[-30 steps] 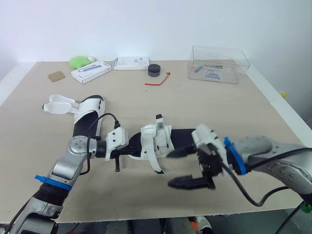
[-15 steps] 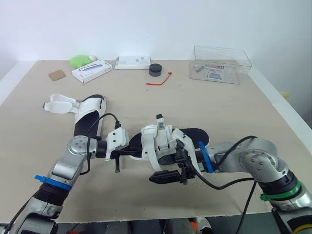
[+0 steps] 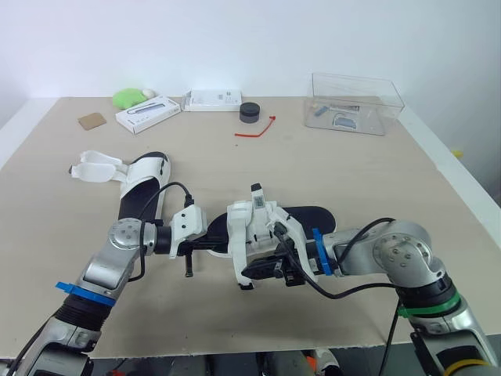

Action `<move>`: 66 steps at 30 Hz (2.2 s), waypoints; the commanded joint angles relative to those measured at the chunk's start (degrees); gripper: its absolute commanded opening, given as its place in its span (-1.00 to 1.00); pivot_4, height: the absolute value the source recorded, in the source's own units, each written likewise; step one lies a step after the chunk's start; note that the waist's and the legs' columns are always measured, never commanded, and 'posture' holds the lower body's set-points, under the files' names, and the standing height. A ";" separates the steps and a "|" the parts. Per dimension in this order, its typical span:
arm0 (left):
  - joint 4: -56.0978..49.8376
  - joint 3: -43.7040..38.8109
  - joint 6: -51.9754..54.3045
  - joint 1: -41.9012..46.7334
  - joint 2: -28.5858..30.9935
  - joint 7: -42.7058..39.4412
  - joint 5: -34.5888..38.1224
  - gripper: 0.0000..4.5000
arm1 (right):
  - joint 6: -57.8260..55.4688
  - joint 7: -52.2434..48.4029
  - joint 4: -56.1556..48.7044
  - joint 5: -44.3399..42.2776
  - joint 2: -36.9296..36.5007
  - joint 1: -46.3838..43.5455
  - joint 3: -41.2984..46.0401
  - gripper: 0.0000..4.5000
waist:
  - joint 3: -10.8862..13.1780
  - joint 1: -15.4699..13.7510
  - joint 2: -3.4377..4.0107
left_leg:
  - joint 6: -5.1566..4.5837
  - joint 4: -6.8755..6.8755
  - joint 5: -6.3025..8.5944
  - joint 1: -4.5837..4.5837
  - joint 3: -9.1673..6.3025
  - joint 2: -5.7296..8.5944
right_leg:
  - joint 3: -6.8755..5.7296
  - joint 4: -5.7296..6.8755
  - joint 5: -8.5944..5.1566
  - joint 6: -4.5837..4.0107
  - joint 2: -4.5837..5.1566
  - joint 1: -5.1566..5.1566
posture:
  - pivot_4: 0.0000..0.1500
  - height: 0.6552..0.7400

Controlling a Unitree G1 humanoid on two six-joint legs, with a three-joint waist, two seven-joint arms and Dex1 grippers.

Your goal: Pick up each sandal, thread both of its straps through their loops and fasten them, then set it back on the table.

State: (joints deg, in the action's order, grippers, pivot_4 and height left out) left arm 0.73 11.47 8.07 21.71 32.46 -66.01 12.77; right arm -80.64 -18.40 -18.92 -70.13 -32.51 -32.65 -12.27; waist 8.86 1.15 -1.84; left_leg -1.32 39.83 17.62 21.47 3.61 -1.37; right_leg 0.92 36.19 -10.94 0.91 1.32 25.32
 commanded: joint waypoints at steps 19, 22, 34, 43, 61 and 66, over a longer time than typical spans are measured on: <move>-0.99 1.08 0.73 -1.03 -0.38 0.78 -0.63 -1.00 | -10.39 0.85 24.95 0.05 8.39 -21.28 14.36 -0.97 | 0.00 0.01 0.03 | -0.05 0.02 0.00 -0.01 0.07 0.06 | -0.04 0.00 0.11 0.08 0.03 0.00 | 1.00 1.00; -0.98 1.07 0.61 -1.07 -0.48 0.84 -0.66 -1.00 | -11.76 -0.67 27.55 1.65 7.33 -22.36 12.33 -0.97 | 0.00 -0.03 0.03 | -0.11 -0.01 0.04 0.07 0.03 0.07 | -0.03 -0.05 0.10 0.06 0.09 0.02 | 1.00 1.00; -1.85 0.98 0.47 -2.29 -0.22 1.21 -0.77 -1.00 | -11.86 -2.57 31.69 0.30 5.25 -22.57 6.86 -0.97 | 0.00 0.02 0.03 | -0.14 -0.01 0.06 0.08 0.04 0.13 | -0.04 -0.07 0.13 0.12 0.17 0.03 | 1.00 1.00; -2.41 1.22 0.63 -2.67 -0.09 1.50 -0.79 -1.00 | -11.86 -2.45 36.82 5.50 6.96 -24.76 8.74 -0.97 | 0.00 0.03 0.04 | -0.14 -0.01 0.06 0.09 0.03 0.14 | -0.04 -0.07 0.13 0.12 0.17 0.03 | 1.00 1.00; -2.62 1.19 0.49 -2.66 0.65 1.36 -1.01 -1.00 | -11.86 1.05 38.45 -4.75 5.85 -25.29 7.33 -0.97 | 0.00 0.06 0.05 | -0.14 -0.03 0.06 0.10 0.04 0.12 | -0.04 -0.08 0.12 0.12 0.17 0.04 | 1.00 1.00; -2.74 1.14 0.51 -2.74 0.77 1.40 -1.05 -1.00 | -11.86 2.80 37.63 -5.70 5.72 -23.47 6.14 -0.97 | 0.00 0.07 0.05 | -0.14 -0.03 0.06 0.10 0.04 0.12 | -0.03 -0.08 0.12 0.12 0.16 0.04 | 1.00 1.00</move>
State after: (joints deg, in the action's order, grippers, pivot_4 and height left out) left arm -1.73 11.44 8.44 19.83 32.41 -64.08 12.67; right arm -92.22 -15.98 19.75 -74.07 -26.27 -56.58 -5.96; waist 8.86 1.22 -1.79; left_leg -1.46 39.80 17.68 21.57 3.65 -1.25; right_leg 0.89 36.10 -10.82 1.03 1.48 25.37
